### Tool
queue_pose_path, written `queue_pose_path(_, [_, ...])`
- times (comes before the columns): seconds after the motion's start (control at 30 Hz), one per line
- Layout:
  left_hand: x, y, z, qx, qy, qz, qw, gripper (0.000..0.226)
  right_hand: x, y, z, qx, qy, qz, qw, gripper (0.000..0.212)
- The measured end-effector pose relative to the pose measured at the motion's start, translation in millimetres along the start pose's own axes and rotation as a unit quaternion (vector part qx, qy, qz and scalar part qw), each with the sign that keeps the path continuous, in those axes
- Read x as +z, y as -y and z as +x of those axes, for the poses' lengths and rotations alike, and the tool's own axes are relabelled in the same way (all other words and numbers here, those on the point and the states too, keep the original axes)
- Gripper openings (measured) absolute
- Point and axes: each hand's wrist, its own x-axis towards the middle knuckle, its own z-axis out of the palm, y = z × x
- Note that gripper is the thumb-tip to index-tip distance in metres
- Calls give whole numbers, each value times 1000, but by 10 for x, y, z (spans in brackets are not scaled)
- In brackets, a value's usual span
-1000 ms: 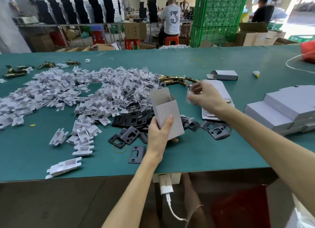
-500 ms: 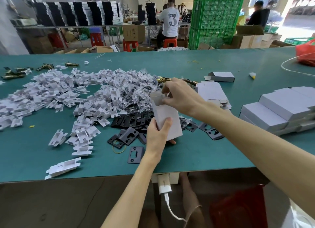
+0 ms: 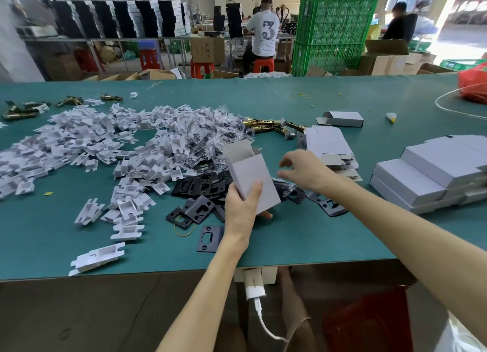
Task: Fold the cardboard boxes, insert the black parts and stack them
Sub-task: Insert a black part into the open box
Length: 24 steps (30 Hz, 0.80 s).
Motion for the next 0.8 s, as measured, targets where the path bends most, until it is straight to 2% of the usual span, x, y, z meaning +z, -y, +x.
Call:
queue_pose_path(0.13, [-2, 4, 16, -6, -17, -17, 1000, 29, 161, -127, -91, 24, 88, 6, 996, 50])
queue_pose_path(0.3, [-5, 28, 28, -5, -20, -11, 1000, 30, 241, -146, -83, 29, 60, 21, 998, 50])
queue_pose_path(0.4, [-4, 32, 34, -4, -22, -12, 1000, 31, 257, -93, -53, 36, 75, 10, 997, 56])
queue_pose_path(0.5, [-3, 37, 27, -2, -17, -9, 1000, 30, 263, -79, -31, 29, 59, -1, 998, 35])
queue_pose_path(0.57, [-7, 38, 23, -2, -15, -8, 1000, 30, 272, -95, -39, 32, 34, 28, 998, 24])
queue_pose_path(0.8, [0, 33, 36, -7, -25, -10, 1000, 28, 320, -216, -47, 73, -16, 77, 994, 17])
